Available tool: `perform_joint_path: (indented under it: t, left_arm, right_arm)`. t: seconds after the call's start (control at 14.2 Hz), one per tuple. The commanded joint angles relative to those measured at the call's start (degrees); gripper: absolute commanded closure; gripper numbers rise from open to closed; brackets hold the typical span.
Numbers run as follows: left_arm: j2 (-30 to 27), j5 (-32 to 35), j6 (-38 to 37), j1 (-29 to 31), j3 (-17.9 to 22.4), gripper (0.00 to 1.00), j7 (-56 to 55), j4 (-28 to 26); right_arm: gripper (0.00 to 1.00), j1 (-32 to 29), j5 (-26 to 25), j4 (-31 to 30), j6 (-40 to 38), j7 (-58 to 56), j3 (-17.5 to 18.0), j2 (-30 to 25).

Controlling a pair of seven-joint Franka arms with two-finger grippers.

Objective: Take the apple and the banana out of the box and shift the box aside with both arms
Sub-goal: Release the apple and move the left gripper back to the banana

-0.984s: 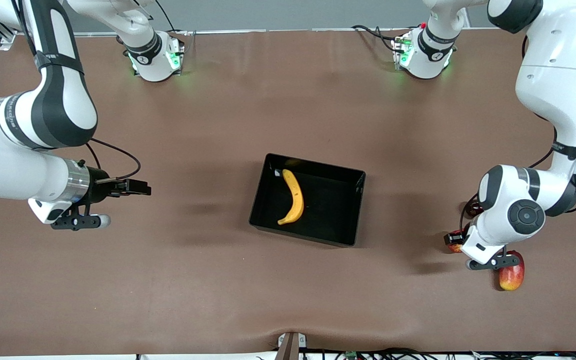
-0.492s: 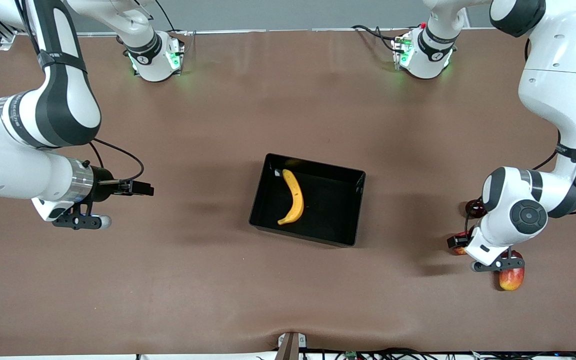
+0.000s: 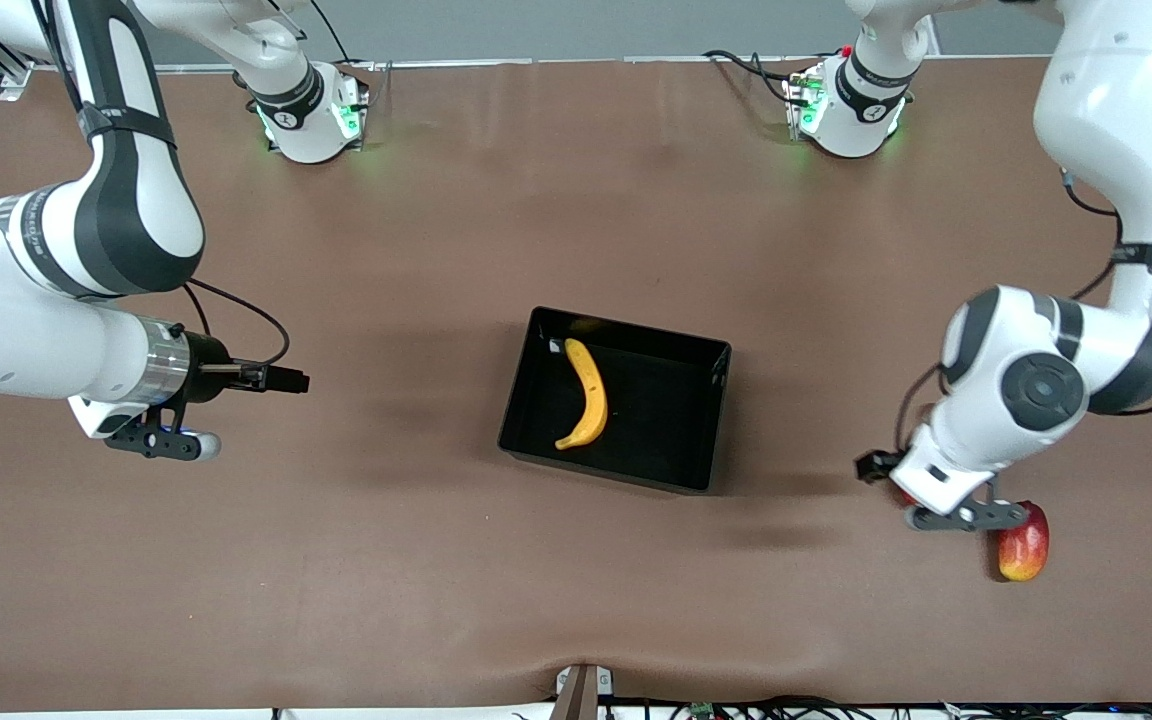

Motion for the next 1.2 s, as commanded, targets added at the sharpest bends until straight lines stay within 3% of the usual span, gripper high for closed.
perform_joint_path:
  t: [0.0,0.28,0.56,0.7,0.91,1.12]
  left_arm:
    - [-1.0,0.2,-2.7,-1.3,-6.8,0.00,-9.9,-1.5]
    - [0.0,0.9,-2.6,-12.9,-7.7,0.00,-19.5,-1.1]
    - [5.1,2.1,-0.2,-22.1,-7.0,0.00,-22.5,1.3]
    - [7.2,4.0,2.9,-27.4,-4.5,0.00,-22.5,2.0]
    - [9.7,4.3,7.8,-36.1,3.2,0.00,-23.5,3.0]
    - [12.6,4.3,10.4,-39.4,6.4,0.00,-23.2,4.8]
  right_arm:
    - [0.00,0.9,0.1,-1.1,-0.2,2.2,-0.3,-0.8]
    - [0.00,1.2,-0.1,-1.4,-0.1,2.4,-0.3,-0.9]
    - [0.00,2.3,-0.1,-1.6,0.2,5.2,-0.3,-0.8]
    - [0.00,3.0,-0.1,-1.6,0.3,7.4,-0.3,-0.8]
    - [0.00,3.0,-0.1,-2.1,0.5,7.5,-0.3,-0.8]
    - [0.00,3.5,-0.1,-2.4,0.6,7.5,-0.3,-0.8]
